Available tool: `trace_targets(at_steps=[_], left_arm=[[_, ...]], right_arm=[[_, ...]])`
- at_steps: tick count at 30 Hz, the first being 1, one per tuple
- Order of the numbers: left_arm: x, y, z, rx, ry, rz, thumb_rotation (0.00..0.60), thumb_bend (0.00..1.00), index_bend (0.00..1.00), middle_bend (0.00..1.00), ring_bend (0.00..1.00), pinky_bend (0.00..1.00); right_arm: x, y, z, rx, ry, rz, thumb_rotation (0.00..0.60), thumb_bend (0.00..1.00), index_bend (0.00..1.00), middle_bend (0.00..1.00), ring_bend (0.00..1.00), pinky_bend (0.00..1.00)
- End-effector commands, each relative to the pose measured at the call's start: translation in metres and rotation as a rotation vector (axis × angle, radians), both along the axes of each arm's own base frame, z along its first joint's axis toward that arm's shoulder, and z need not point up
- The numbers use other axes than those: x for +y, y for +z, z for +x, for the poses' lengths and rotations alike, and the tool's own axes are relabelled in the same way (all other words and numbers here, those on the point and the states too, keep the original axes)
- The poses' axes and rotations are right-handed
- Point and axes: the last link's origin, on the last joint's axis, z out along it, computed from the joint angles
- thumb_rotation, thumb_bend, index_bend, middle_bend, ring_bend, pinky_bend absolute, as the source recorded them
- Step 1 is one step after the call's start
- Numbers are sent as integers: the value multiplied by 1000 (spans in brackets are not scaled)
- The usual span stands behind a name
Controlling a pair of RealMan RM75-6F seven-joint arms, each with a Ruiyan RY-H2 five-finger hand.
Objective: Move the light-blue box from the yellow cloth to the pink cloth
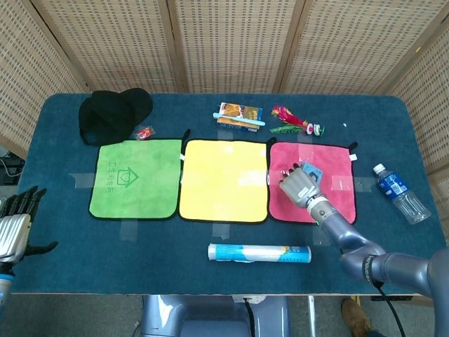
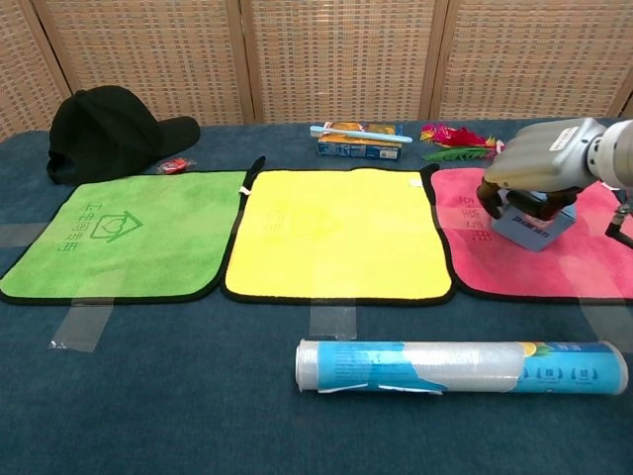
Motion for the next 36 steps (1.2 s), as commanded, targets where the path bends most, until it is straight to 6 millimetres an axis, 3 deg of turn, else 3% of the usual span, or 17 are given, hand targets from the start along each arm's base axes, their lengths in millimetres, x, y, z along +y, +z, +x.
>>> trace_targets(at_steps=[1, 9, 12, 13, 14, 16, 18, 20, 25, 27, 32, 36], left_arm=[[-1, -1, 2, 1, -6, -1, 600, 0, 0, 0, 0, 0], [-6, -4, 6, -2, -25, -9, 600, 0, 0, 0, 0, 0], [-9, -2, 8, -10, -36, -7, 600, 0, 0, 0, 0, 0], [-10, -1, 9, -12, -39, -5, 600, 0, 0, 0, 0, 0], [-10, -1, 9, -14, -42, -4, 600, 0, 0, 0, 0, 0], [-12, 1, 10, -18, -49, -3, 600, 0, 0, 0, 0, 0], [-14, 2, 10, -22, -54, -4, 600, 0, 0, 0, 0, 0], [-16, 3, 11, -29, -61, -6, 600, 0, 0, 0, 0, 0], [-19, 8, 11, -51, -74, -2, 600, 0, 0, 0, 0, 0], [-20, 10, 11, -57, -81, 3, 600, 0, 0, 0, 0, 0], [-24, 14, 12, -69, -108, 40, 600, 0, 0, 0, 0, 0], [-32, 14, 13, -73, -129, 55, 600, 0, 0, 0, 0, 0]], right_arm=[[2, 5, -10, 22, -5, -6, 600, 1000, 401, 395, 321, 256], [5, 14, -26, 51, -23, -37, 600, 1000, 390, 386, 321, 260], [10, 15, -23, 21, -15, -52, 600, 981, 272, 294, 269, 226], [12, 16, -19, 3, -3, -56, 600, 941, 216, 248, 235, 208], [14, 17, -17, -11, 3, -56, 600, 840, 127, 170, 168, 172], [18, 20, -9, -63, 11, -54, 600, 548, 15, 37, 44, 91], [22, 26, 1, -132, 10, -56, 600, 327, 0, 1, 3, 52], [27, 35, 11, -223, 7, -75, 600, 181, 0, 0, 0, 35], [47, 69, 22, -423, 37, -156, 600, 52, 0, 0, 0, 0], [57, 84, 17, -469, 51, -201, 600, 11, 0, 0, 0, 0], [99, 115, -23, -500, 8, -342, 600, 0, 0, 0, 0, 0], [135, 118, -52, -572, -76, -457, 600, 0, 0, 0, 0, 0]])
